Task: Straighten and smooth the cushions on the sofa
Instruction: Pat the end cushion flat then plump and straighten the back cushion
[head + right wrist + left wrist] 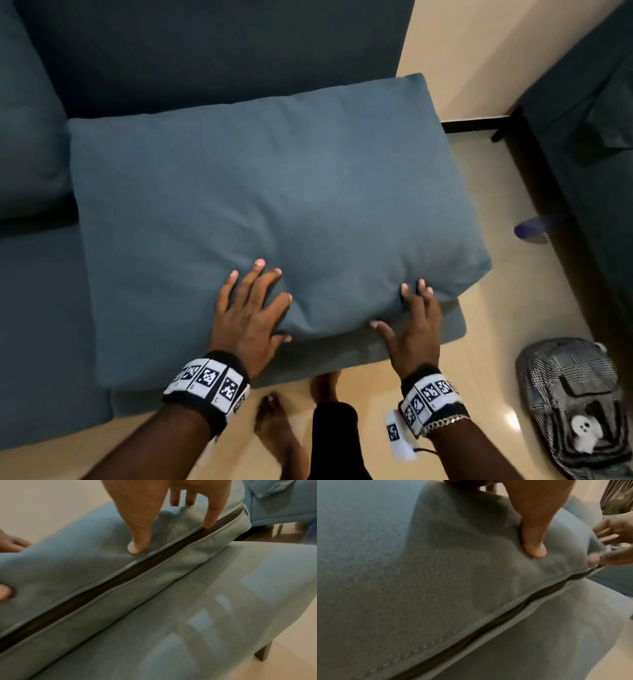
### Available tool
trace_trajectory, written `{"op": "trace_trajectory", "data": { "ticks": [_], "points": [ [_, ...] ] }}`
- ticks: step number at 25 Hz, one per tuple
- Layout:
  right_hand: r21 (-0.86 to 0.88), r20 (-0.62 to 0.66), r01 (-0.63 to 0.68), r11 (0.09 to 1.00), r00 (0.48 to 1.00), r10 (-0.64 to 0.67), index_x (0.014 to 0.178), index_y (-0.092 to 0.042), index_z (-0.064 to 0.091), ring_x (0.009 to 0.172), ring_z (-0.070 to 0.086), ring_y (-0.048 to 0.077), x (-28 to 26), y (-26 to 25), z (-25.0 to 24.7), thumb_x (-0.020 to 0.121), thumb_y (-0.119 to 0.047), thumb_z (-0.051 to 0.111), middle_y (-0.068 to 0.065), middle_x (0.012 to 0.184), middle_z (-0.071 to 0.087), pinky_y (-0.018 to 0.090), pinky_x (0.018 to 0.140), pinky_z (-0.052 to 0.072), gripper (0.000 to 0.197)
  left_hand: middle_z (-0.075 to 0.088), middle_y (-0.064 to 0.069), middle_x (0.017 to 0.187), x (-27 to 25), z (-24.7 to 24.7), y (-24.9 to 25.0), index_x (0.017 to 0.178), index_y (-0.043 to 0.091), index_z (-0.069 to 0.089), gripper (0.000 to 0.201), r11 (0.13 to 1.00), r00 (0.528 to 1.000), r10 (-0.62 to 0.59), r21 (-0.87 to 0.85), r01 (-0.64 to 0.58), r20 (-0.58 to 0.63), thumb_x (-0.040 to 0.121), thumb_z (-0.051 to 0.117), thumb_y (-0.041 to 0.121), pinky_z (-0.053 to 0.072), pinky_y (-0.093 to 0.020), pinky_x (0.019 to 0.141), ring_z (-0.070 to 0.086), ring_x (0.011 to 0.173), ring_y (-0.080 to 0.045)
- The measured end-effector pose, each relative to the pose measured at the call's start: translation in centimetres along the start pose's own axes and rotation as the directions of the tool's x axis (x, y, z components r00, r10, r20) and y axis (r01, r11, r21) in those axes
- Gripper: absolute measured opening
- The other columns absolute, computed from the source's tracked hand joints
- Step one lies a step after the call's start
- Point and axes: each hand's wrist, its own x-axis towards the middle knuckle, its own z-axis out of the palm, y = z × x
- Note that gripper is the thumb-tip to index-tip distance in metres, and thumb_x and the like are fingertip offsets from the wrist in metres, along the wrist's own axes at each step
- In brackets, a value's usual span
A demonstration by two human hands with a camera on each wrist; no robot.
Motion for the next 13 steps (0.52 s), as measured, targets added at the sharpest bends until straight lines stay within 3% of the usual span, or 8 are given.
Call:
{"op": "trace_trajectory", "data": {
  "ticks": [2,4,5,7,9,11,13],
  "points": [
    [-0.092,-0.012,-0.017,0.996,1.000,0.016,0.121,-0.016,0.071,0.127,0.049,0.042,3.0,0.3,-0.2,0.067,-0.009,0.091,0.011,0.133,0.059,0.051,0.104,0.046,0.058,0.062,0.000,0.116,0.9,0.0,0.6,0.082,0.027,0.063,0.042,1.000,0.998,-0.015,-0.018,0.013,-0.065,0.054,0.095,0.033,0.027,-0.058,0.116,0.052,0.128,-0.032],
    [-0.164,-0.029,0.029,0.986,0.999,-0.034,0.098,-0.020,0.074,0.104,0.058,0.040,5.2,-0.7,-2.1,0.070,-0.006,0.086,0.004,0.103,0.064,0.045,0.080,0.046,0.033,0.060,0.005,0.098,1.1,-1.4,1.6,0.074,0.026,0.058,0.036,0.996,0.994,-0.068,-0.067,0.063,-0.081,0.062,0.092,0.027,0.032,-0.055,0.112,0.057,0.107,-0.029],
    [-0.188,-0.036,0.085,0.978,0.995,-0.093,0.091,-0.022,0.073,0.096,0.060,0.038,5.3,-1.5,-3.4,0.071,-0.008,0.085,0.001,0.094,0.064,0.043,0.075,0.044,0.027,0.057,0.008,0.091,1.0,-2.8,1.9,0.073,0.027,0.054,0.038,0.988,0.989,-0.113,-0.114,0.102,-0.097,0.064,0.091,0.026,0.035,-0.051,0.107,0.056,0.096,-0.027],
    [-0.191,-0.062,0.161,0.968,0.983,-0.175,0.085,-0.025,0.070,0.087,0.063,0.035,5.0,-3.3,-6.7,0.077,-0.017,0.080,-0.001,0.087,0.065,0.043,0.070,0.045,0.015,0.052,0.011,0.082,0.8,-6.1,2.2,0.071,0.027,0.048,0.038,0.950,0.968,-0.218,-0.253,0.181,-0.126,0.071,0.086,0.028,0.038,-0.041,0.085,0.052,0.082,-0.023],
    [-0.123,-0.114,0.232,0.965,0.963,-0.246,0.083,-0.026,0.069,0.082,0.066,0.034,5.5,-6.5,-11.0,0.080,-0.033,0.067,-0.002,0.084,0.068,0.043,0.066,0.048,0.008,0.050,0.013,0.078,2.2,-11.2,1.9,0.070,0.027,0.047,0.030,0.903,0.934,-0.293,-0.380,0.200,-0.205,0.074,0.075,0.037,0.031,-0.036,0.070,0.052,0.077,-0.020],
    [-0.085,-0.141,0.267,0.960,0.950,-0.277,0.081,-0.027,0.070,0.079,0.069,0.032,7.9,-11.2,-15.5,0.079,-0.038,0.069,-0.005,0.082,0.069,0.040,0.066,0.046,0.011,0.051,0.012,0.075,5.2,-17.3,1.5,0.068,0.027,0.048,0.025,0.875,0.906,-0.334,-0.443,0.196,-0.259,0.073,0.068,0.040,0.035,-0.037,0.069,0.056,0.076,-0.021],
    [-0.055,-0.145,0.244,0.968,0.957,-0.250,0.083,-0.024,0.069,0.082,0.068,0.032,10.8,-15.8,-19.3,0.082,-0.033,0.076,-0.004,0.082,0.069,0.038,0.069,0.039,0.011,0.053,0.010,0.075,8.5,-22.7,0.6,0.066,0.027,0.050,0.029,0.842,0.880,-0.392,-0.491,0.225,-0.269,0.074,0.076,0.034,0.035,-0.037,0.071,0.059,0.077,-0.022]
  ]
}}
